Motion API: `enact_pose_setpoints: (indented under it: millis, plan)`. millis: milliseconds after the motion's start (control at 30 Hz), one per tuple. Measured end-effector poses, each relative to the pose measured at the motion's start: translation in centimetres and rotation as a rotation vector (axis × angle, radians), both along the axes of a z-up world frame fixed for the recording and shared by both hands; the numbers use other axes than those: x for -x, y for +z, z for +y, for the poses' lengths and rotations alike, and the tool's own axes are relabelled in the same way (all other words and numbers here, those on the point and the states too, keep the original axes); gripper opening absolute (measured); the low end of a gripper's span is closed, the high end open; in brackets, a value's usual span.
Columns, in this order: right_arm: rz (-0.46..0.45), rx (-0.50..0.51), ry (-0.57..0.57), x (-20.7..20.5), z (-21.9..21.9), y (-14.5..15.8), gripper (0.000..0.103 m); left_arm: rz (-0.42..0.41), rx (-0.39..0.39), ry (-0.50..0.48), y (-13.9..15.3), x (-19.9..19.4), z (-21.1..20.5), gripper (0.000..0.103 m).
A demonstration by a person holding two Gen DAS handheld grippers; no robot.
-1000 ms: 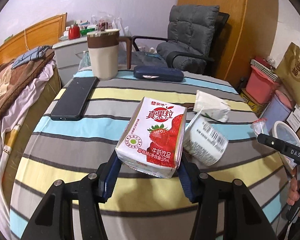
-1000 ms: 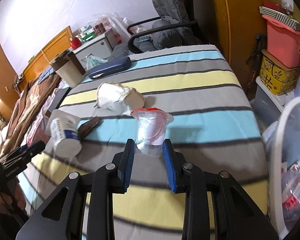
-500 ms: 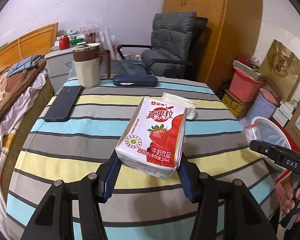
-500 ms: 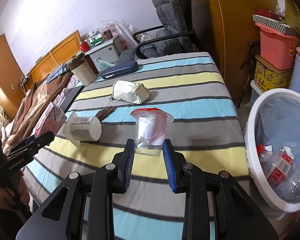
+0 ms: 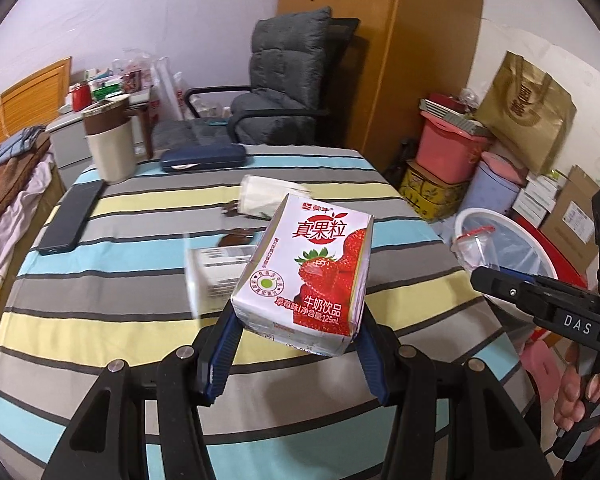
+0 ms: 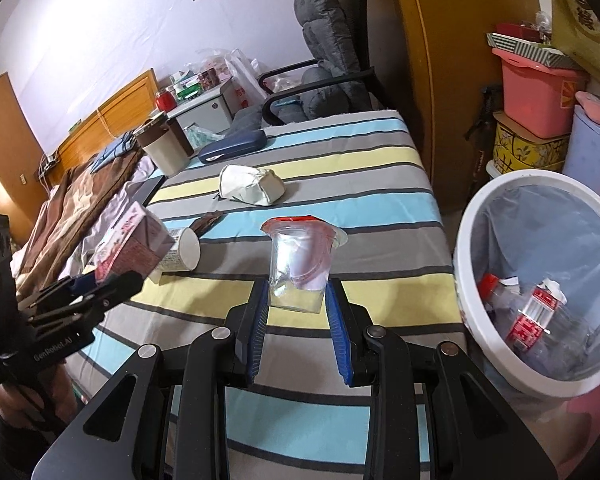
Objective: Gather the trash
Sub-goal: 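Carry the carton and clear cup over the bin and open both tools to drop them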
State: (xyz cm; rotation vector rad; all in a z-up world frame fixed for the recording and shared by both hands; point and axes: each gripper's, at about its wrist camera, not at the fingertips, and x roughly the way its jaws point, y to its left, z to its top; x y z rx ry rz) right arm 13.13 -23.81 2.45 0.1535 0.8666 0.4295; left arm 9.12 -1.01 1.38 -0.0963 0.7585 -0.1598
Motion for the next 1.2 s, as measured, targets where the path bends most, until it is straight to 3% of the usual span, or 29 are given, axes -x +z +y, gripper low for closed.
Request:
enact_pose_setpoints:
  millis: [767, 1200]
  plan:
    - [-0.019, 0.015, -0.204, 1.3, -8.5, 0.7, 0.032, -0.010, 0.018, -0.233, 0.5, -3.4, -11.3, 0.055]
    - [-0.013, 0.029, -0.326, 1.6, -13.1, 0.2, 0.032, 0.024, 0.003, -0.358, -0.3, -5.9, -17.9, 0.055]
